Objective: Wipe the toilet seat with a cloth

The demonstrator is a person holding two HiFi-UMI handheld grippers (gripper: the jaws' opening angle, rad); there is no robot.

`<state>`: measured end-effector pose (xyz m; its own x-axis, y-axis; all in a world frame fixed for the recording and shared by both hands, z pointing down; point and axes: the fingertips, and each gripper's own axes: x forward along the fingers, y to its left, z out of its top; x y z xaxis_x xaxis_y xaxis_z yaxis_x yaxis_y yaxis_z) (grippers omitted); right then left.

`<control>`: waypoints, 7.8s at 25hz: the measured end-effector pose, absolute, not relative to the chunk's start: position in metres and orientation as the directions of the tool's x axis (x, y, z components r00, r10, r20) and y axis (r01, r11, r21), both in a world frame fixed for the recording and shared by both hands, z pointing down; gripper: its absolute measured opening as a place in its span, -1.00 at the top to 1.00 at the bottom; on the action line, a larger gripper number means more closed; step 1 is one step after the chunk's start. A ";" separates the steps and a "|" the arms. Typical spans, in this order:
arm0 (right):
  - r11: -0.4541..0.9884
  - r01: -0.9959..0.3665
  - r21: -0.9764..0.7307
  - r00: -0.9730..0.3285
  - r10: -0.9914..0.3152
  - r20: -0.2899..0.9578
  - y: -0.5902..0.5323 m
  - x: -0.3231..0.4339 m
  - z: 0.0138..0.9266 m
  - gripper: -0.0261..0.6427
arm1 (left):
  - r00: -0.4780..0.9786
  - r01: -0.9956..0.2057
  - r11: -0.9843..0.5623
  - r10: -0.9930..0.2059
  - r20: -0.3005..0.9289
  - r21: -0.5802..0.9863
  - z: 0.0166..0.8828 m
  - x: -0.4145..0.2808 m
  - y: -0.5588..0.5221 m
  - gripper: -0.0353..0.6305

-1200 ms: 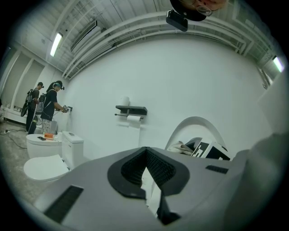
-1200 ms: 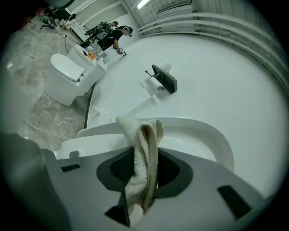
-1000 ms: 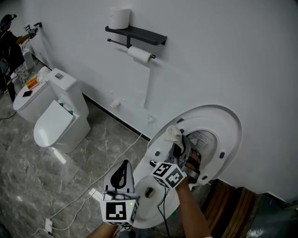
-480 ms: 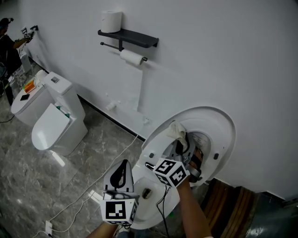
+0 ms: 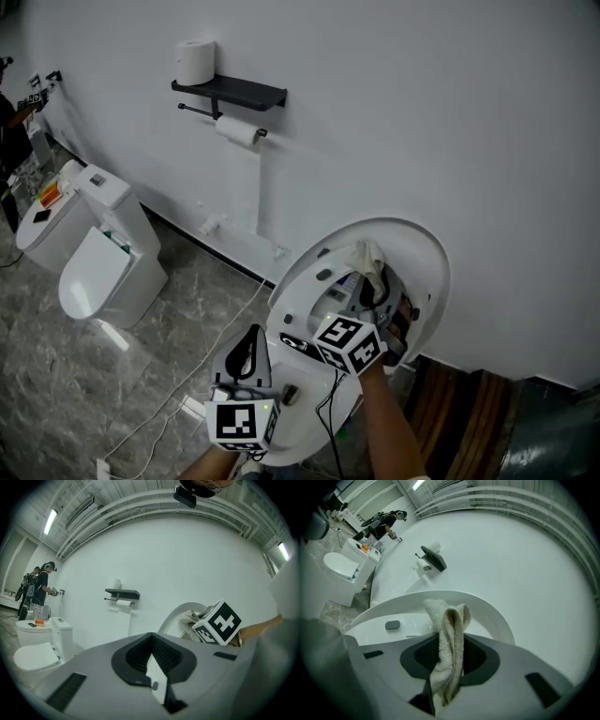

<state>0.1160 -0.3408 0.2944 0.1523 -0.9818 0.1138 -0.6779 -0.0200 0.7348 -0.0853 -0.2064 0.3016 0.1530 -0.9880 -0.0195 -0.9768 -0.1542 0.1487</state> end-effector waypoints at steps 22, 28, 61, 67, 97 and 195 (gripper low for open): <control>-0.075 -0.777 0.625 0.167 -0.982 0.090 -0.306 0.173 0.287 0.62 | 0.308 -0.941 -0.306 -0.951 -0.004 0.146 0.310 -0.015 -0.211 0.89; -0.073 -0.827 0.558 0.158 -0.982 0.106 -0.289 0.176 0.278 0.62 | 0.339 -0.935 -0.334 -0.940 0.029 0.116 0.316 -0.003 -0.223 0.89; 0.056 -0.921 0.385 0.032 -0.975 0.218 -0.240 0.189 0.326 0.62 | 0.583 -0.794 -0.608 -0.769 0.263 -0.017 0.405 0.023 -0.359 0.06; 0.070 -0.926 0.370 0.005 -0.980 0.199 -0.234 0.186 0.317 0.62 | 0.567 -0.807 -0.590 -0.775 0.279 0.002 0.403 0.020 -0.357 0.06; 0.038 -0.941 0.335 -0.015 -0.997 0.071 -0.094 0.156 0.227 0.62 | 0.546 -0.816 -0.575 -0.800 0.248 -0.058 0.412 -0.023 -0.212 0.06; 0.089 -0.978 0.188 -0.028 -0.953 0.303 0.045 0.156 0.359 0.62 | 0.314 -0.948 -0.293 -0.925 0.212 0.125 0.450 -0.098 0.070 0.84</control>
